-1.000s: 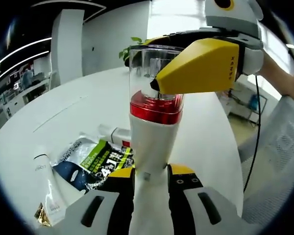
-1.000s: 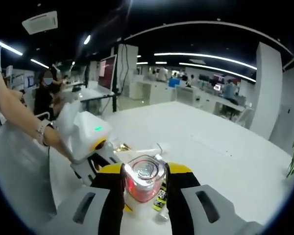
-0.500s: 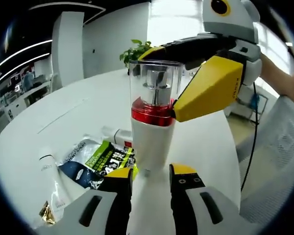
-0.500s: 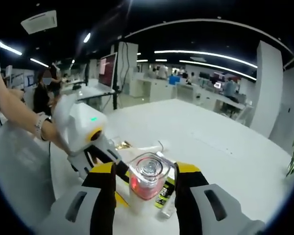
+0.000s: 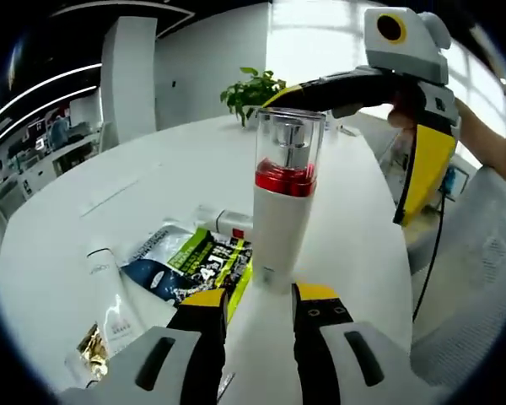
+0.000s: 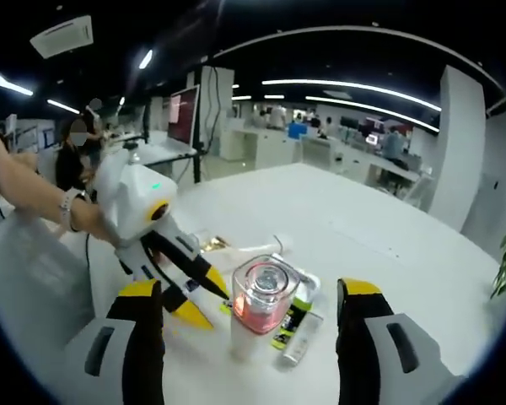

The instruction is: Arrange the skincare products in the storage area until every visible bottle or jar stands upright without overlapping.

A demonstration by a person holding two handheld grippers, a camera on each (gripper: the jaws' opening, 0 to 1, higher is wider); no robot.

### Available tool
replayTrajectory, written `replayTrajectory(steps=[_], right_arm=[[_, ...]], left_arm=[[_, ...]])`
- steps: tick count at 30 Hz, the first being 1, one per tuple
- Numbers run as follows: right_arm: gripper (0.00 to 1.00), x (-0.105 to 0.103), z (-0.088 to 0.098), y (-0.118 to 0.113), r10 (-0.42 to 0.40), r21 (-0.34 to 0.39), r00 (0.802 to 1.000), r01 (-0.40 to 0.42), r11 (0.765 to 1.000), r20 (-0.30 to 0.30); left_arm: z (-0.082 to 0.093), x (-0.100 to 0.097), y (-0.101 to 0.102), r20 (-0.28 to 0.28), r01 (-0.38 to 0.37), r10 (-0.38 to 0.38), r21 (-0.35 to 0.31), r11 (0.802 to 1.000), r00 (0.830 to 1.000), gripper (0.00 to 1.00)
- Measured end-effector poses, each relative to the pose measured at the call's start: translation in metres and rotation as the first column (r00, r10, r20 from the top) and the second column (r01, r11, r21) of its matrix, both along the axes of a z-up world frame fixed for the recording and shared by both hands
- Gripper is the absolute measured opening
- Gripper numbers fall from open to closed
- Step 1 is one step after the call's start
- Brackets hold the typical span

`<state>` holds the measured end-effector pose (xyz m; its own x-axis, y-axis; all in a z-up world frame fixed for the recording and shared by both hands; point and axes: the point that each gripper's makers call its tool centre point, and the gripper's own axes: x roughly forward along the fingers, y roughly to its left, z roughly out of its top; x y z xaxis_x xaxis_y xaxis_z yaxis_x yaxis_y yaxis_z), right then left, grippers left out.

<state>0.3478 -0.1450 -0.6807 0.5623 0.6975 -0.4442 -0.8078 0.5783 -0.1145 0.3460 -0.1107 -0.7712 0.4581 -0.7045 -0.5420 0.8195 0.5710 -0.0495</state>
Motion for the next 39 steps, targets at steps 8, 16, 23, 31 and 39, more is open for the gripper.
replayTrajectory(steps=[8, 16, 23, 31, 39], right_arm=[[0.99, -0.006, 0.0, -0.009, -0.048, -0.038, 0.999, 0.048, 0.998, 0.005], [0.99, -0.021, 0.005, -0.007, -0.055, -0.049, 0.998, 0.055, 0.997, -0.008], [1.0, -0.028, 0.008, -0.006, -0.056, -0.069, 0.998, 0.057, 0.996, 0.018], [1.0, -0.035, 0.011, -0.005, -0.058, -0.012, 0.998, 0.058, 0.998, -0.009], [1.0, -0.043, 0.008, -0.004, -0.048, -0.027, 0.999, 0.047, 0.998, -0.014]], left_arm=[[0.003, 0.001, 0.017, -0.003, -0.044, 0.044, 0.013, 0.999, 0.999, 0.27], [0.011, -0.002, 0.033, 0.0, -0.087, 0.087, 0.021, 0.996, 0.996, 0.37], [0.018, -0.009, 0.046, -0.016, -0.109, 0.11, 0.009, 0.994, 0.994, 0.53], [0.029, -0.022, 0.065, -0.029, -0.139, 0.139, 0.02, 0.99, 0.99, 0.78], [0.047, -0.035, 0.078, -0.023, -0.173, 0.173, -0.024, 0.985, 0.985, 0.92]])
